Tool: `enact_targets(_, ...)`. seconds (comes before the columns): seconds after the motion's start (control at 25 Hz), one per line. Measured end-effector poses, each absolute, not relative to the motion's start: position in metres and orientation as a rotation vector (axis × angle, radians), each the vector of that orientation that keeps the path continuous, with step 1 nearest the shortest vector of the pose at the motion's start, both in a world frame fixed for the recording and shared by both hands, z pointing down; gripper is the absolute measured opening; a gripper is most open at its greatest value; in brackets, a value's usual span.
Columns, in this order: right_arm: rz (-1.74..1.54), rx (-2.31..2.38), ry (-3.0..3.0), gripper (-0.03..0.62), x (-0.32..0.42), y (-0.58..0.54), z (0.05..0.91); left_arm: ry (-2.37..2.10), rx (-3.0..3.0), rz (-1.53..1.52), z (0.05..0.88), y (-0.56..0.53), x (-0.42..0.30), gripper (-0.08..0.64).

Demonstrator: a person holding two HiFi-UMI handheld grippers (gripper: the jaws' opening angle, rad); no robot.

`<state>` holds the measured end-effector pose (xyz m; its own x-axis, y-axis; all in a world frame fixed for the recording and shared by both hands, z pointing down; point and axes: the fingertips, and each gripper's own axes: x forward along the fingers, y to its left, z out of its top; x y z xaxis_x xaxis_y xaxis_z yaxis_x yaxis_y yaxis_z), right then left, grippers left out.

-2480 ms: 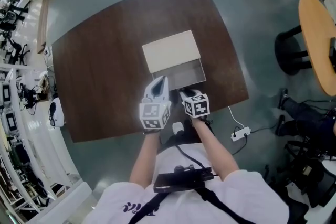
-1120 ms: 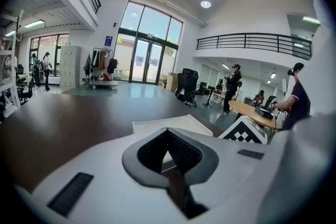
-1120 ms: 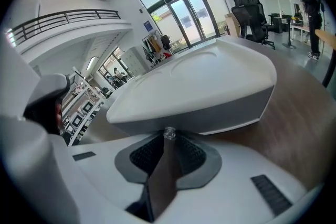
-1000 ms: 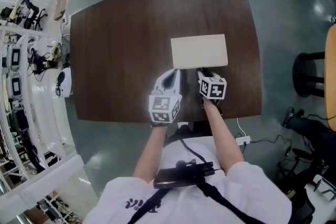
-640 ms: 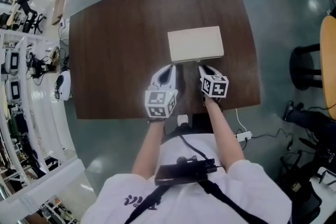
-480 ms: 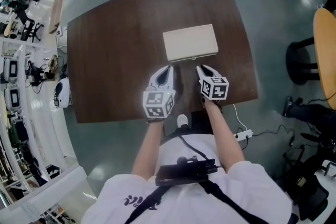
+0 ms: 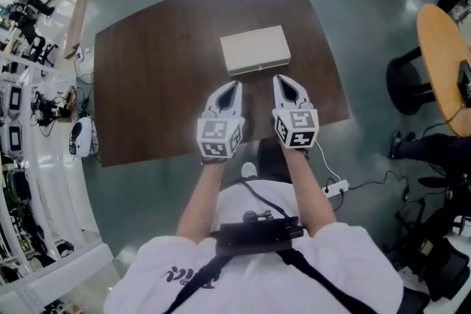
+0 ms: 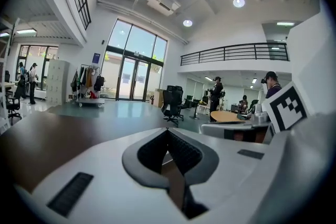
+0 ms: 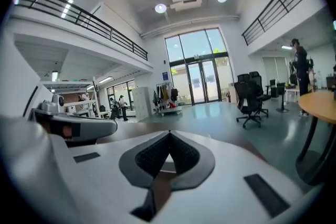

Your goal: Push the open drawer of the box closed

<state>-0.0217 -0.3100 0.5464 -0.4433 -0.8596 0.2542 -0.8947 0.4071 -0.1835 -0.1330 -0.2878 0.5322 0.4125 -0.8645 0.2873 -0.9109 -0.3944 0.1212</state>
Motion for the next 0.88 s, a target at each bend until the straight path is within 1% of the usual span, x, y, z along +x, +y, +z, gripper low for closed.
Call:
enact_targets(0.2, 0.256, 1.641, -2.568, 0.005, -0.032, -0.279, 0.496, -1.617, 2.466, 0.181, 0.497, -0.259, -0.138, 0.008)
enact_targets(0.36, 0.181, 1.65, -2.615, 0.005, -0.054, -0.254, 0.467, -1.669, 2.5, 0.107, 0.468, -0.243, -0.156, 0.008)
enact_targets(0.48, 0.133, 1.653, -2.642, 0.005, -0.049, -0.247, 0.453, -1.673, 2.525, 0.069, 0.456, -0.239, -0.149, 0.008)
enact_targets(0.72, 0.108, 1.689, -2.626, 0.005, -0.041, -0.23, 0.444, -1.626, 2.557, 0.073, 0.456, -0.228, -0.138, 0.008)
enact_targets(0.8, 0.112, 1.693, -2.611, 0.005, -0.048, -0.23, 0.448, -1.616, 2.556, 0.072, 0.459, -0.229, -0.146, 0.008)
enact_targets(0.88, 0.143, 1.678, -2.609, 0.005, -0.069, -0.23, 0.456, -1.628, 2.533, 0.095, 0.464, -0.228, -0.169, 0.008)
